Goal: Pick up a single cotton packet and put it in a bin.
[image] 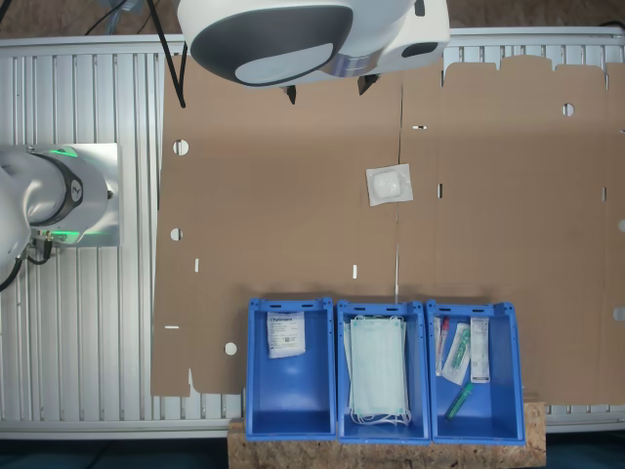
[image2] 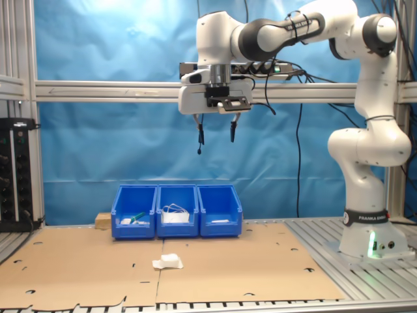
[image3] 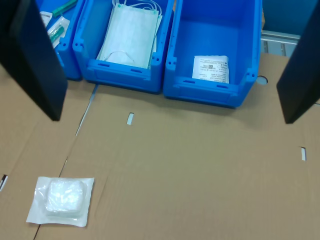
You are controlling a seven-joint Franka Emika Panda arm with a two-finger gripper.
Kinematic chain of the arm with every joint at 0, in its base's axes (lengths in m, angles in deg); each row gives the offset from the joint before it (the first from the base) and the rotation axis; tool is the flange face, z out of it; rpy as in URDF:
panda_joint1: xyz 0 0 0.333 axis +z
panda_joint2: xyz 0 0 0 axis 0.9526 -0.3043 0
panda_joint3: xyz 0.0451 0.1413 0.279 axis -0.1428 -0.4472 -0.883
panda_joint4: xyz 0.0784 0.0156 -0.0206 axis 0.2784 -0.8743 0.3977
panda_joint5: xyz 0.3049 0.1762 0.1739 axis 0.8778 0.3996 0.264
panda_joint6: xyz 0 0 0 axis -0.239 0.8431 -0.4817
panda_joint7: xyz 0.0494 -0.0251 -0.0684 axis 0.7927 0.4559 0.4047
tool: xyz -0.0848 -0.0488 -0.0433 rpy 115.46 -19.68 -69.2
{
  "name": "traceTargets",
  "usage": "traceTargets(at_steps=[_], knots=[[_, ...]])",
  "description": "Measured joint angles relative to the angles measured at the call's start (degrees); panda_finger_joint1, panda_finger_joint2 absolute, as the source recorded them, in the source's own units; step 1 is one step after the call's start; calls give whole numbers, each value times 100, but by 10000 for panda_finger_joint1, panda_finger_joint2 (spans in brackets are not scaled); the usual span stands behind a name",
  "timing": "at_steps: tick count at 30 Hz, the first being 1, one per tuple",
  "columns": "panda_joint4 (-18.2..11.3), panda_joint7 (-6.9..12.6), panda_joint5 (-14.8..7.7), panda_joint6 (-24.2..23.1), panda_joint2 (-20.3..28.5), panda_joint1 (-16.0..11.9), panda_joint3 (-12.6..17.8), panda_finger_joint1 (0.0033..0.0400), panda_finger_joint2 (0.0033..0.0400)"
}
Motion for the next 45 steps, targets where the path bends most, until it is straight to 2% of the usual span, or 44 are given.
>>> traceTargets(at_steps=[30,35,45], knots=[[-5,0,0,-23,-55,0,1,400,400],[-32,0,0,-191,-242,0,8,400,400],[-168,0,0,-954,-1035,0,78,400,400]])
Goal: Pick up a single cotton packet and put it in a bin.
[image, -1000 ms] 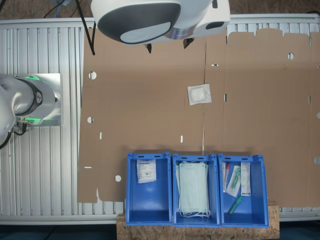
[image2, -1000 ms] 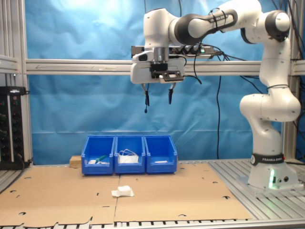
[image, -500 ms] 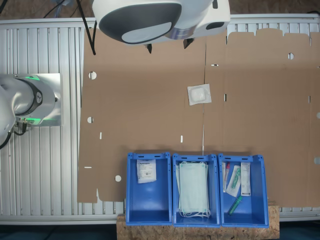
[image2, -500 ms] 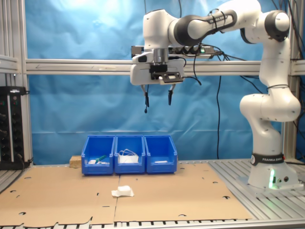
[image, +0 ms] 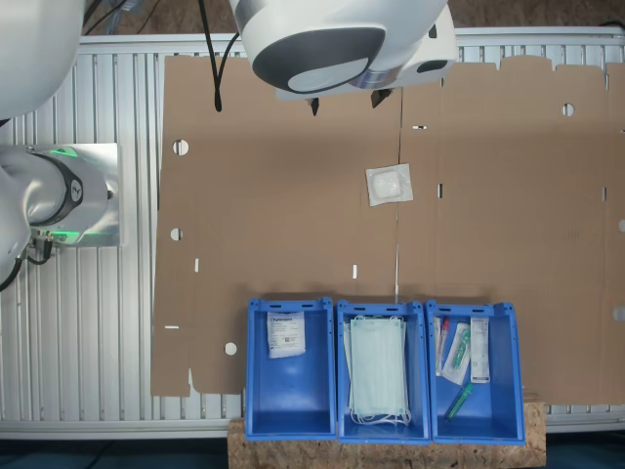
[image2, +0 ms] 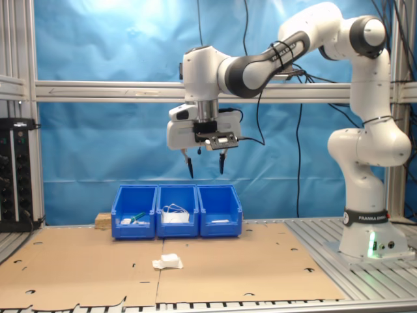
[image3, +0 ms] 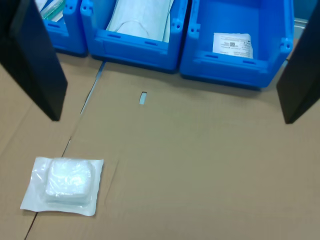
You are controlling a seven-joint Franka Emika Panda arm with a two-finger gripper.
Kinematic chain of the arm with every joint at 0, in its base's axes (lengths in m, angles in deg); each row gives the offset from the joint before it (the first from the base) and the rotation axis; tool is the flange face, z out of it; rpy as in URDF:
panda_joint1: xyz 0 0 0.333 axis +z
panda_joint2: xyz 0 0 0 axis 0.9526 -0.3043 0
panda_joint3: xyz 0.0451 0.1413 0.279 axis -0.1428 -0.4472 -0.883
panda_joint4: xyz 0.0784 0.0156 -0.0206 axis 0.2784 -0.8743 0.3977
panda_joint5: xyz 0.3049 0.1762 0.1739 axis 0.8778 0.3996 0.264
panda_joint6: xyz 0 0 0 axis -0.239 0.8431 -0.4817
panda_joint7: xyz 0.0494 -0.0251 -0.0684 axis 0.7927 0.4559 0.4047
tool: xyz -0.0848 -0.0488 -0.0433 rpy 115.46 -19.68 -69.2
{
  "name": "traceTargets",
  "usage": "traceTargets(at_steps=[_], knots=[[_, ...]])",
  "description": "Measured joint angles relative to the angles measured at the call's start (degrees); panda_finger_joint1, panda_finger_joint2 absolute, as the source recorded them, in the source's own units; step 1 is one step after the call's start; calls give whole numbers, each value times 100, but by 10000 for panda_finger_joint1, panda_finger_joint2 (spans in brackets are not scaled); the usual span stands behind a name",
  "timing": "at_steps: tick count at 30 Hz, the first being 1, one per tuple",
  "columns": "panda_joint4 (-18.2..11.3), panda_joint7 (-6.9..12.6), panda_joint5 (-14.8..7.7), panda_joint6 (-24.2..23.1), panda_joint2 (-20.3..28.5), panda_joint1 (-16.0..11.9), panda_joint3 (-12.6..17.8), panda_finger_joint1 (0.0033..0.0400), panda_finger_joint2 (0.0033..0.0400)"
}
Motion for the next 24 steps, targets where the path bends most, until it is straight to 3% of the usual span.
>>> traceTargets(at_steps=[10,16,24], knots=[[-19,0,0,-951,-916,0,92,400,400],[9,0,0,-1283,-1274,-1,150,400,400],[269,10,0,-1659,-1842,-20,264,400,400]])
